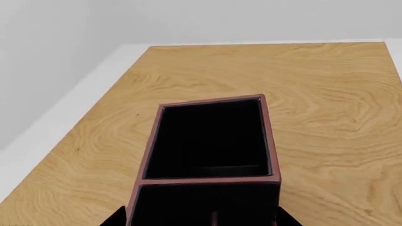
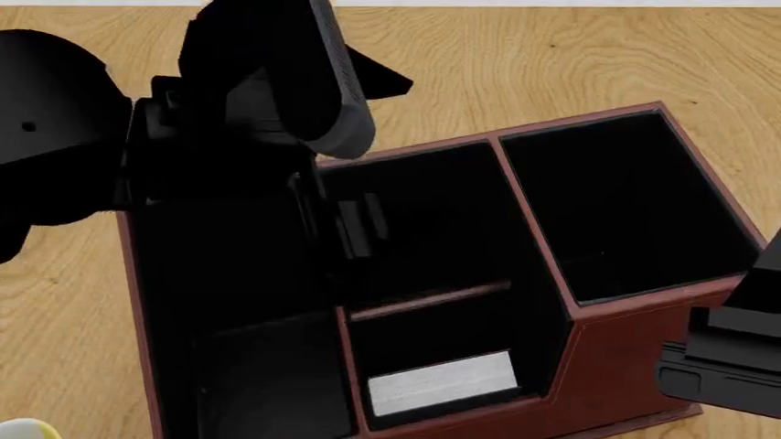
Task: Pick up the book and place it in the back compartment of the caddy.
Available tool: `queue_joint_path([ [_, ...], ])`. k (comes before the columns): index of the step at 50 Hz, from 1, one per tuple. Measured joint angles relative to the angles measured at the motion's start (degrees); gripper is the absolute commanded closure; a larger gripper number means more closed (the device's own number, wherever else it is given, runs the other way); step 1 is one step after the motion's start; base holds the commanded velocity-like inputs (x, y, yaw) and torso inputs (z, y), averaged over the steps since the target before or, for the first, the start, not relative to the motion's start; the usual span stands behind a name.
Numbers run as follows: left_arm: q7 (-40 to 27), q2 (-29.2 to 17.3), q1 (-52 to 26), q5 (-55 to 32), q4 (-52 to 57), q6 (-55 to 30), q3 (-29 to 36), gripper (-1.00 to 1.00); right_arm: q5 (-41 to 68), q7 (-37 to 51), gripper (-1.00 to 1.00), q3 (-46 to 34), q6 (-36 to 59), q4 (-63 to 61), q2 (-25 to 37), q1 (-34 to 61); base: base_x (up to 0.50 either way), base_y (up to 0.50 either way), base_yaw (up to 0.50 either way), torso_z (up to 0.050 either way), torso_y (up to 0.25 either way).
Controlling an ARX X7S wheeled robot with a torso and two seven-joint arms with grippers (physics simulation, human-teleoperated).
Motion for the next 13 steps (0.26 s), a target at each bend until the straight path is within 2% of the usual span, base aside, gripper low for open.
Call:
queue_joint_path([
  [13,-2.1,-2.9,-0.2,-1.8,2.4,-0.7,-2.4,-1.0,0.0,-0.1,-1.0,0.2,-0.1,0.1,0.0,-0.2,0.0,0.0,0.0,0.0,0.0],
])
